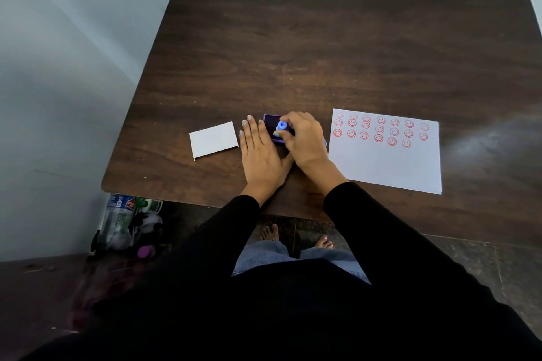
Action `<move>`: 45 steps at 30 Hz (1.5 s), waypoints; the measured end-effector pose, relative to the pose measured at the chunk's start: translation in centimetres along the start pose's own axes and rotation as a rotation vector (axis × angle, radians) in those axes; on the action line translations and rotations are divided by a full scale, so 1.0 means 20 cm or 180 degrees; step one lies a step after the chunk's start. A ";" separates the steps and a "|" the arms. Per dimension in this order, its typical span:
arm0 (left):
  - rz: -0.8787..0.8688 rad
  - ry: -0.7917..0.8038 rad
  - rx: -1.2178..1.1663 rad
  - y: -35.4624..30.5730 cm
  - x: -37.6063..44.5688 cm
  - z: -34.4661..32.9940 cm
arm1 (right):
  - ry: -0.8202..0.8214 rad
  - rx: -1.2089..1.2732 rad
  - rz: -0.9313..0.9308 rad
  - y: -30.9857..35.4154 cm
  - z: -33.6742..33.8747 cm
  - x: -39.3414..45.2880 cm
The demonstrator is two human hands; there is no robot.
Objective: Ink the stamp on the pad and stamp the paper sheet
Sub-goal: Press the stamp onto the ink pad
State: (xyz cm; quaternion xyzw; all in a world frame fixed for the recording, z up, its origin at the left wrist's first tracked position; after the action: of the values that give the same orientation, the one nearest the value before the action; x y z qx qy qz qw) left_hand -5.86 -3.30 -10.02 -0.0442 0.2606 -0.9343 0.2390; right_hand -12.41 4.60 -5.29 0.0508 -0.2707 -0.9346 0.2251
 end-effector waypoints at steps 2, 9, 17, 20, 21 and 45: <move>0.0001 0.0003 0.0006 0.00 0.00 0.00 | -0.0023 -0.0022 -0.0011 0.00 0.00 0.00; -0.0045 0.0043 0.0085 0.00 0.00 0.00 | -0.0048 -0.0066 0.0137 0.04 0.00 -0.03; -0.0029 0.0031 0.0061 0.00 -0.01 0.00 | -0.0006 -0.0069 -0.0016 0.03 0.01 -0.01; 0.0010 -0.0006 0.0029 0.00 -0.01 0.01 | 0.0002 -0.0022 0.0081 0.05 0.01 -0.02; 0.0002 -0.0013 0.0023 -0.01 -0.01 0.01 | 0.0003 -0.0030 0.0087 0.06 0.02 -0.02; -0.0144 -0.0120 -0.0084 -0.01 -0.01 0.02 | 0.0096 0.0111 -0.0218 0.00 0.02 0.03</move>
State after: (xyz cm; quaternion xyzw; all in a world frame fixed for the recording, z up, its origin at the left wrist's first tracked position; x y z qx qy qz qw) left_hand -5.72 -3.20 -9.49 -0.0708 0.2673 -0.9350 0.2221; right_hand -12.92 4.52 -4.90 0.0781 -0.2816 -0.9360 0.1962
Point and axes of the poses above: each hand's wrist, its own x-axis towards the middle knuckle, its own z-axis out of the back of the hand, y = z × x, the point moved 7 cm from there along x, towards the middle knuckle, and after that the axes turned 10 degrees about -x, right-handed, at the moved point
